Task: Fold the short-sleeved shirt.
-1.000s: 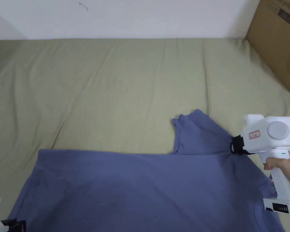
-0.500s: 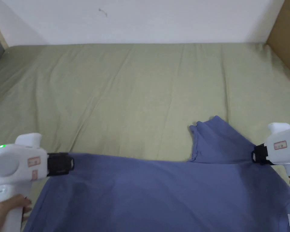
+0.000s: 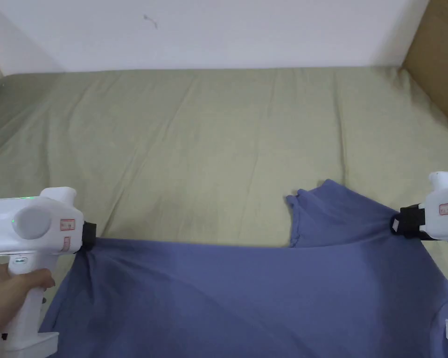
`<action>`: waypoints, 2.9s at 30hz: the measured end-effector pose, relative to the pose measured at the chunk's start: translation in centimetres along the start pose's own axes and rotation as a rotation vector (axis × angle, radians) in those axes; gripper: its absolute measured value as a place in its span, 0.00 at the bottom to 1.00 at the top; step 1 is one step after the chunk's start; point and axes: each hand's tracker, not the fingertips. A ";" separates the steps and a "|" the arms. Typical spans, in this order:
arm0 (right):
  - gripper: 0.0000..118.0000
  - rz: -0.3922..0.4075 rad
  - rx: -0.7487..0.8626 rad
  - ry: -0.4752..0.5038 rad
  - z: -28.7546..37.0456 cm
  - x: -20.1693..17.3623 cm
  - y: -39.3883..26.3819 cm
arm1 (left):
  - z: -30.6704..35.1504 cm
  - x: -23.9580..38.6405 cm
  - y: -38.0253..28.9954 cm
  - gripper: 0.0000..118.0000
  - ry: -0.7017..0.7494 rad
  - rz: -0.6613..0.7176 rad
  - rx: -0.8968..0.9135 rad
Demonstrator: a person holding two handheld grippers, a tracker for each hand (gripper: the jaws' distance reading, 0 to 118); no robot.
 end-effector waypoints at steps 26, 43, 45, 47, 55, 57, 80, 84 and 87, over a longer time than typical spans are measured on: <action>0.04 -0.033 -0.118 -0.065 16.4 1.5 -29.8 | 15.8 -3.4 -27.8 0.07 -0.041 -0.032 -0.056; 0.00 0.146 0.169 -0.143 14.6 -1.0 -27.2 | 21.5 -3.7 -27.0 0.00 -0.184 0.173 0.099; 0.00 0.157 0.141 -0.116 15.8 -6.9 -26.9 | 20.6 -3.7 -27.8 0.00 -0.132 0.167 0.072; 0.00 0.140 0.103 -0.056 14.5 -8.9 -27.2 | 20.0 -4.2 -28.8 0.00 -0.131 0.171 0.045; 0.00 0.226 0.048 0.033 12.4 -16.9 -27.7 | 18.2 -9.5 -30.7 0.96 -0.313 0.515 0.035; 0.00 0.229 0.036 0.048 12.4 -17.6 -27.7 | 17.1 -10.1 -31.2 0.99 -0.336 0.568 0.031; 0.00 0.197 -0.040 0.018 12.4 -15.5 -28.4 | 15.0 -14.6 -32.3 0.07 -0.545 0.848 0.043; 0.00 0.184 -0.039 0.016 12.6 -14.8 -28.5 | 15.9 -16.3 -32.8 0.07 -0.504 0.898 0.058; 0.00 0.150 -0.044 0.017 12.6 -14.0 -28.6 | 16.7 -15.0 -31.7 0.07 -0.459 0.809 0.038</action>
